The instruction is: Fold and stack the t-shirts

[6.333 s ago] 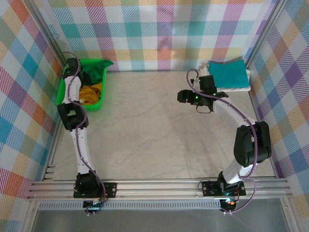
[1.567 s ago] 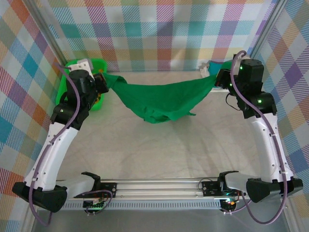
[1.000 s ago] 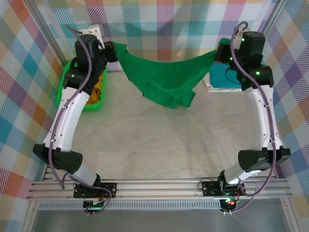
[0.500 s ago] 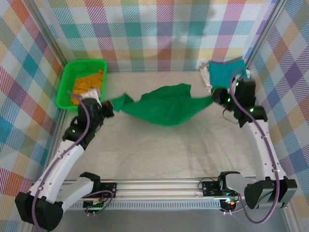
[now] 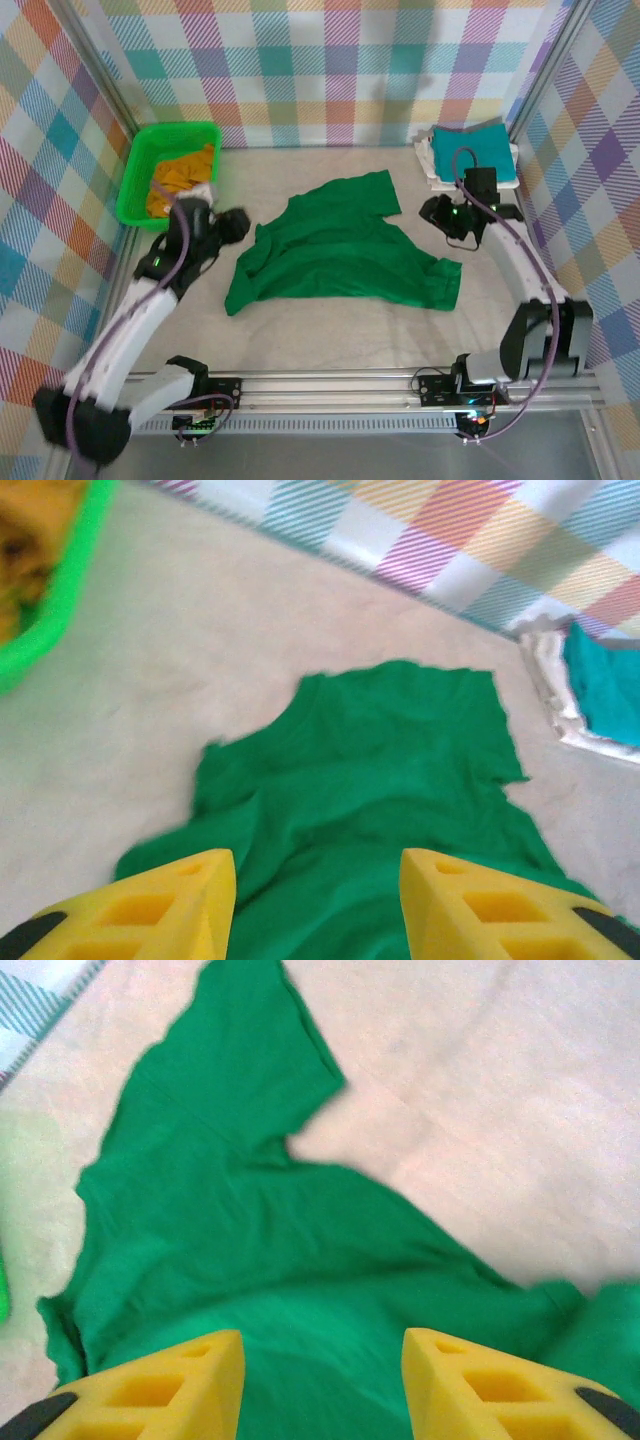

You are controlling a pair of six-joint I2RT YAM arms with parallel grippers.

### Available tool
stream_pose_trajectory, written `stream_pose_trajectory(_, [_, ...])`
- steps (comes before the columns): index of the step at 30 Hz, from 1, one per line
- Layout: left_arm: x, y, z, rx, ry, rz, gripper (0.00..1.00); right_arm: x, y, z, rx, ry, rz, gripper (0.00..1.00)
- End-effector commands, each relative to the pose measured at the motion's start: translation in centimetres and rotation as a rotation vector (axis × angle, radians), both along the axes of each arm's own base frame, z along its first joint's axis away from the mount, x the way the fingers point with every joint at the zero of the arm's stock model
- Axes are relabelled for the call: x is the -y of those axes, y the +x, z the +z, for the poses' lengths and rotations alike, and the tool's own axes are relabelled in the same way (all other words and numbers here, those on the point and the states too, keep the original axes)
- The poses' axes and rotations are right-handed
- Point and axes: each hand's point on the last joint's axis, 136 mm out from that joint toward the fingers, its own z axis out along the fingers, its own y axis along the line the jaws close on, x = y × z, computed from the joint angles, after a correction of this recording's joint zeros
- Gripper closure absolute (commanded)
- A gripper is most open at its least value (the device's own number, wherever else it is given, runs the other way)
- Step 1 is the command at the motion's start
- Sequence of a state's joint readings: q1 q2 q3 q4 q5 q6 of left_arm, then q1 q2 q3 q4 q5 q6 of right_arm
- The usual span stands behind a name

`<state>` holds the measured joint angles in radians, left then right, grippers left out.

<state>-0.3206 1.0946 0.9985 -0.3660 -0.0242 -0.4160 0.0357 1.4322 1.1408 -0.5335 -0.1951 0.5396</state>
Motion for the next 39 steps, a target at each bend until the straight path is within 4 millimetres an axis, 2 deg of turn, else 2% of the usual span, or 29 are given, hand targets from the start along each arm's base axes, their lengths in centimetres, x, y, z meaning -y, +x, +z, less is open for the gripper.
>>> stream_pose_trajectory(1, [5.5,4.8,-3.5,-0.075,0.096,-0.238,0.46,-1.9,2.6,-1.1,0.0,0.097,0.043,0.54])
stream_pose_trajectory(2, [6.8,6.2,-3.9,-0.077,0.116,-0.281,0.46,-2.3,2.9,-1.4,-0.005,0.114,0.046,0.54])
stream_pose_trajectory(4, [10.1,9.4,-4.9,-0.072,0.162,-0.37,0.39,-3.1,3.0,-1.8,-0.01,0.116,0.053,0.54])
stream_pose_trajectory(5, [11.5,10.7,-5.2,-0.079,0.178,-0.411,0.37,-3.1,2.8,-1.8,-0.009,0.1,0.051,0.53])
stream_pose_trajectory(7, [14.8,13.1,-6.4,-0.125,0.213,-0.517,0.24,-2.7,1.9,-2.2,-0.023,0.054,0.047,0.53])
stream_pose_trajectory(8, [16.0,14.1,-8.0,-0.168,0.232,-0.548,0.23,-2.4,1.4,-2.5,-0.035,0.034,0.044,0.53])
stream_pose_trajectory(11, [19.1,16.4,-11.2,-0.245,0.229,-0.613,0.36,-1.4,-0.5,-3.3,-0.055,-0.021,0.032,0.52])
stream_pose_trajectory(14, [21.7,17.7,-14.3,-0.299,0.126,-0.649,0.59,-1.0,-2.1,-4.2,-0.053,-0.029,0.015,0.52])
stream_pose_trajectory(15, [22.2,18.1,-15.4,-0.317,0.098,-0.645,0.71,-0.9,-2.5,-4.4,-0.053,-0.027,0.007,0.52])
stream_pose_trajectory(19, [23.2,19.1,-18.8,-0.368,0.026,-0.606,0.85,-0.8,-3.2,-4.5,-0.025,-0.014,-0.011,0.52])
stream_pose_trajectory(23, [21.9,20.0,-21.0,-0.395,0.044,-0.52,0.93,-0.7,-3.4,-3.7,0.0,-0.016,-0.015,0.52])
stream_pose_trajectory(25, [20.3,20.4,-22.1,-0.418,0.051,-0.466,0.98,-0.5,-3.7,-3.4,0.014,-0.018,-0.022,0.51])
stream_pose_trajectory(28, [17.3,20.6,-24.2,-0.482,0.018,-0.369,1.0,-0.1,-4.4,-3.1,0.038,-0.025,-0.044,0.5])
stream_pose_trajectory(30, [14.4,20.6,-25.1,-0.511,0.013,-0.277,1.0,0.4,-4.8,-3.1,0.052,-0.043,-0.067,0.47])
stream_pose_trajectory(33, [9.9,20.2,-24.4,-0.492,0.033,-0.144,1.0,1.3,-5.4,-3.5,0.043,-0.083,-0.091,0.36])
stream_pose_trajectory(37, [2.5,18.3,-24.0,-0.499,0.049,0.094,1.0,0.8,-4.8,-4.5,-0.021,-0.101,-0.035,0.36])
stream_pose_trajectory(39, [0.5,17.5,-24.0,-0.506,0.039,0.145,1.0,0.6,-4.0,-5.4,-0.061,-0.109,-0.008,0.36])
